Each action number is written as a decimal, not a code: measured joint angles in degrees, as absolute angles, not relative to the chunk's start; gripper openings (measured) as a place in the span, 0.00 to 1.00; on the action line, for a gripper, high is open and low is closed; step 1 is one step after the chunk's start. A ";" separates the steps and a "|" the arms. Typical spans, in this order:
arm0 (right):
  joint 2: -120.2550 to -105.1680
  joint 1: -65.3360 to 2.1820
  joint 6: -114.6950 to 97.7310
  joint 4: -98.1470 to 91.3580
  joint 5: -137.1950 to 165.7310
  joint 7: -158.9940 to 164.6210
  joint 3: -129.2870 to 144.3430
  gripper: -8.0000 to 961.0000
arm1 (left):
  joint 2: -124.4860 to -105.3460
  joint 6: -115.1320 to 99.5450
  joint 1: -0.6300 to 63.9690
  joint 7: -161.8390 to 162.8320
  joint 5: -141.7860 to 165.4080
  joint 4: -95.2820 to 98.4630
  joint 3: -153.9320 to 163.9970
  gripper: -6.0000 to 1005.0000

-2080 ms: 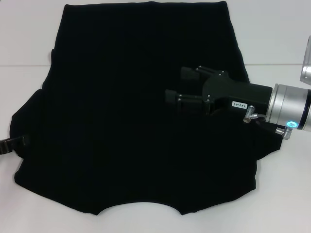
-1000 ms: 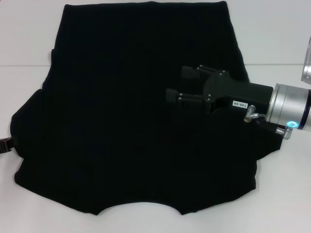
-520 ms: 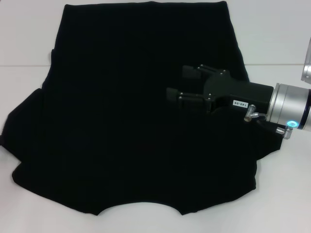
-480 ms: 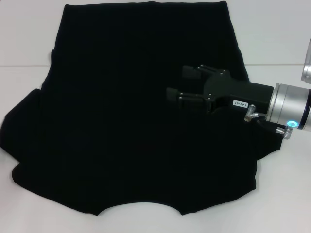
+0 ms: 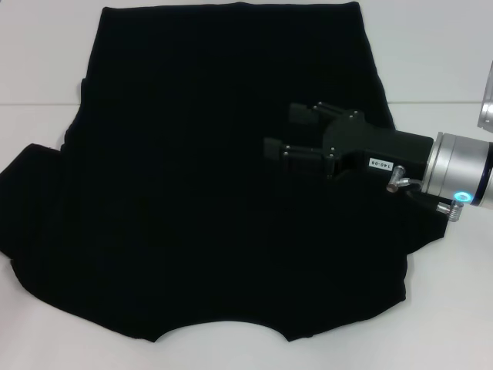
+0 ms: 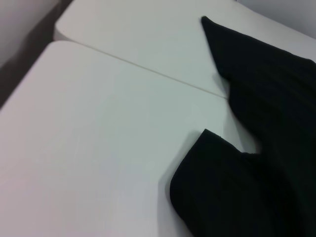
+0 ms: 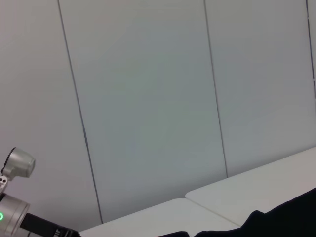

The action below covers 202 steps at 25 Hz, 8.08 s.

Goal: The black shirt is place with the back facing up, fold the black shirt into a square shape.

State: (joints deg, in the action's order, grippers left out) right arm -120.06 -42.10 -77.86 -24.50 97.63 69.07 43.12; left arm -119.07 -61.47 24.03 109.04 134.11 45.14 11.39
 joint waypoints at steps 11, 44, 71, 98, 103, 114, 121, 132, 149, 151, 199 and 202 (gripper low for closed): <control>-120.06 -42.25 -77.78 -24.51 97.55 68.99 43.16 0.95 | -119.10 -61.49 23.07 109.15 133.92 45.59 9.16 0.04; -120.06 -42.05 -77.69 -24.25 97.56 68.90 43.51 0.95 | -119.03 -62.99 22.52 110.42 133.07 46.46 7.78 0.05; -120.06 -41.66 -77.79 -24.26 97.56 68.90 43.51 0.95 | -118.83 -62.49 24.08 110.74 134.27 44.30 10.51 0.50; -120.06 -41.48 -77.74 -23.82 97.56 68.31 43.07 0.95 | -118.39 -62.31 23.75 110.68 133.93 44.98 6.76 0.02; -120.06 -41.50 -77.69 -23.76 97.56 68.29 43.06 0.95 | -118.32 -62.89 23.64 110.43 133.88 45.00 6.41 0.02; -120.06 -41.75 -77.70 -23.72 97.56 68.29 43.06 0.95 | -118.17 -66.48 24.18 110.30 132.41 44.88 6.51 0.03; -119.98 -41.66 -77.70 -23.73 97.56 68.16 43.06 0.95 | -117.93 -70.70 28.42 106.93 128.98 41.36 8.73 0.02; -119.88 -41.42 -77.11 -23.73 97.56 68.11 43.07 0.95 | -120.26 -72.29 35.23 104.78 128.51 37.75 29.53 0.08; -119.45 -41.40 -76.29 -24.22 96.19 68.96 42.65 0.95 | -119.93 -62.88 32.53 111.16 125.71 38.51 24.50 0.64; -119.44 -41.47 -76.20 -24.23 96.18 68.96 42.52 0.95 | -119.91 -60.15 32.24 113.83 126.77 38.53 24.39 0.68; -119.53 -41.39 -75.41 -24.25 96.15 68.92 42.36 0.95 | -119.95 -50.78 32.90 114.52 128.92 36.65 25.83 0.39; -119.53 -41.39 -75.41 -24.18 96.15 68.84 42.36 0.95 | -119.76 -52.02 33.38 114.80 128.73 36.71 25.80 0.25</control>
